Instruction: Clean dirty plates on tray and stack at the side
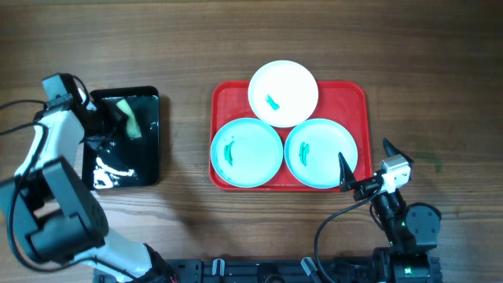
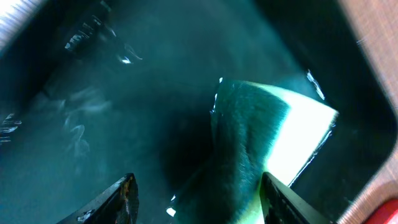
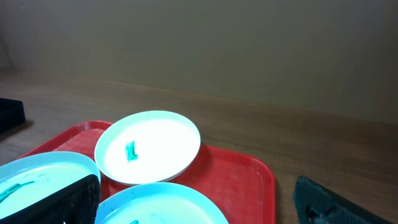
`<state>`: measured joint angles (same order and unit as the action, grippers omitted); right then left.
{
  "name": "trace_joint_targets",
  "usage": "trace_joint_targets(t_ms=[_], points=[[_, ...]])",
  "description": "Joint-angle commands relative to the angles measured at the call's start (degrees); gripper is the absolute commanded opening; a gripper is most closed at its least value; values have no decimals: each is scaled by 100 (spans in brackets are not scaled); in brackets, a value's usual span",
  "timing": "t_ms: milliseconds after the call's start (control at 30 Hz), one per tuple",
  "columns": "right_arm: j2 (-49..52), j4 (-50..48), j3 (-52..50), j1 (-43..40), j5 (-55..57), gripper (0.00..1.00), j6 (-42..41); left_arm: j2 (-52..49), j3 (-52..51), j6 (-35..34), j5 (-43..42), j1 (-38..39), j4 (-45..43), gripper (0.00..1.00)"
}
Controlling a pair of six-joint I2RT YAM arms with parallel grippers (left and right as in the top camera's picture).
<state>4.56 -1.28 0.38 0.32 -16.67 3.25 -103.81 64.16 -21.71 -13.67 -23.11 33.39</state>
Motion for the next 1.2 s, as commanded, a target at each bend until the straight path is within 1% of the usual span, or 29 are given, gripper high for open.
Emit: trace_joint_targets(t_ms=[0,100,200,267,300,333,400,433,533,600,733,833,900,1100,1167], points=[[11,-9,-9,-17,28,100,-24,-269,33,72,-544,0,-131,60],[11,-9,-9,-17,28,100,-24,-413,33,74,-697,0,-223,56],[11,-9,-9,-17,28,100,-26,-542,33,127,-1141,2,-369,56],[11,-9,-9,-17,28,100,-26,-570,33,184,-1248,2,-431,56],[11,-9,-9,-17,28,100,-26,-570,33,188,-1241,2,-448,53],[11,-9,-9,-17,28,100,-24,-570,33,188,-1244,0,-485,39],[11,-9,-9,-17,28,100,-24,-570,35,186,-1241,0,-562,7],[11,-9,-9,-17,28,100,-26,-568,35,186,-1237,0,-601,4],[11,-9,-9,-17,28,100,-26,-424,42,181,-1163,-83,-577,4],[11,-9,-9,-17,28,100,-24,-144,42,177,-850,-146,-470,4],[11,-9,-9,-17,28,100,-26,610,42,157,634,-61,-24,4],[11,-9,-9,-17,28,100,-26,614,39,92,1631,70,214,4],[11,-9,-9,-17,28,100,-24,566,39,26,2028,179,264,4],[11,-9,-9,-17,28,100,-24,186,33,28,2041,466,247,4],[11,-9,-9,-17,28,100,-26,-31,33,26,2186,461,256,4]])
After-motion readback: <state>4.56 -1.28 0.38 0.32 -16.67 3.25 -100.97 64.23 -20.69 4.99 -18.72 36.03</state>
